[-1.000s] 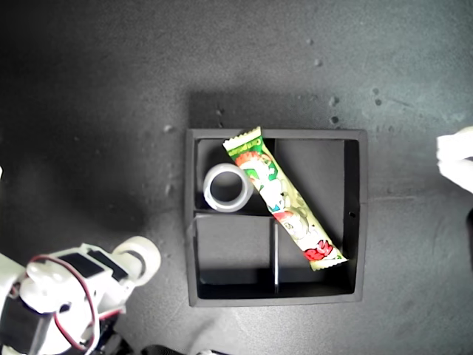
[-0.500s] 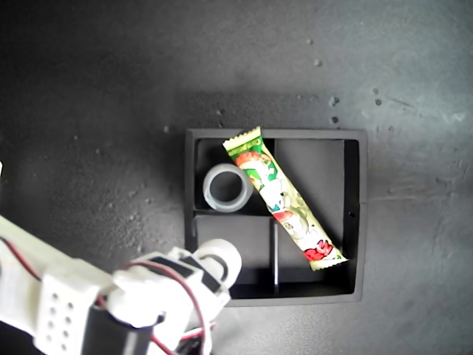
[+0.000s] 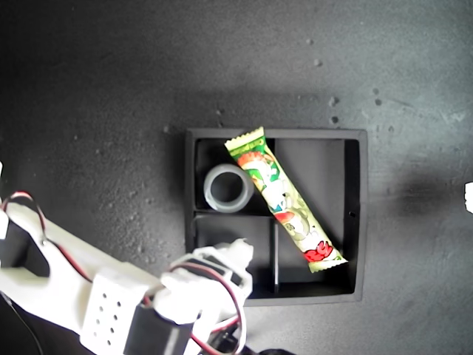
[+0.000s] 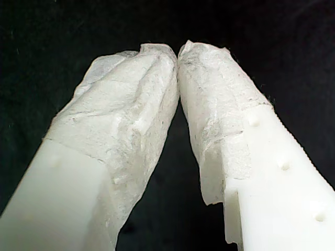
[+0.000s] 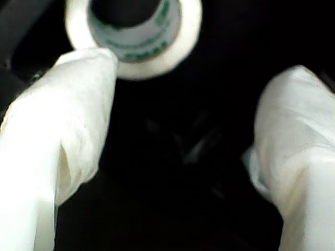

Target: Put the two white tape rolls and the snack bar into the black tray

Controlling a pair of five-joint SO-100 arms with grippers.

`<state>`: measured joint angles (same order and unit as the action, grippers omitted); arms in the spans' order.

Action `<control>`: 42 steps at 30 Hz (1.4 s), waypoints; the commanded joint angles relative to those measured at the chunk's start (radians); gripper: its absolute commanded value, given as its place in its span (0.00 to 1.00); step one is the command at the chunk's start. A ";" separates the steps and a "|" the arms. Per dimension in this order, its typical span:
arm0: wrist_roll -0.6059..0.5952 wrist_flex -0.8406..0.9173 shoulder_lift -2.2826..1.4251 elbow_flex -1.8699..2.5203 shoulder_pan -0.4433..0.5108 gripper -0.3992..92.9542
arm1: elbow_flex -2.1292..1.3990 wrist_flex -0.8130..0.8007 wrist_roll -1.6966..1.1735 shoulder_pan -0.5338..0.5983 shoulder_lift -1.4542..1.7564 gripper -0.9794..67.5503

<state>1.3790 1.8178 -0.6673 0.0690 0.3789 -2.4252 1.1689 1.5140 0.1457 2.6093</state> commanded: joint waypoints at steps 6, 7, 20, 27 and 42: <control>0.025 0.018 -0.276 0.256 -0.002 0.10 | -0.229 -0.143 0.044 0.049 0.163 0.01; 0.032 0.018 -0.337 0.327 -0.012 0.05 | -0.279 -0.169 0.051 0.058 0.198 0.01; -0.114 -0.196 -0.997 1.296 -0.236 0.01 | -0.698 -0.239 -0.074 -0.032 0.554 0.01; -0.123 -0.557 -1.450 2.000 -0.304 0.00 | -0.698 -0.155 -0.137 -0.098 0.557 0.01; -0.143 -0.854 -1.770 2.569 -0.350 0.00 | -0.698 0.021 -0.011 -0.163 0.545 0.01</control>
<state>1.2502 0.9971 -2.3961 2.6047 0.0476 -3.1124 1.1735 1.5064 -0.0092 3.1585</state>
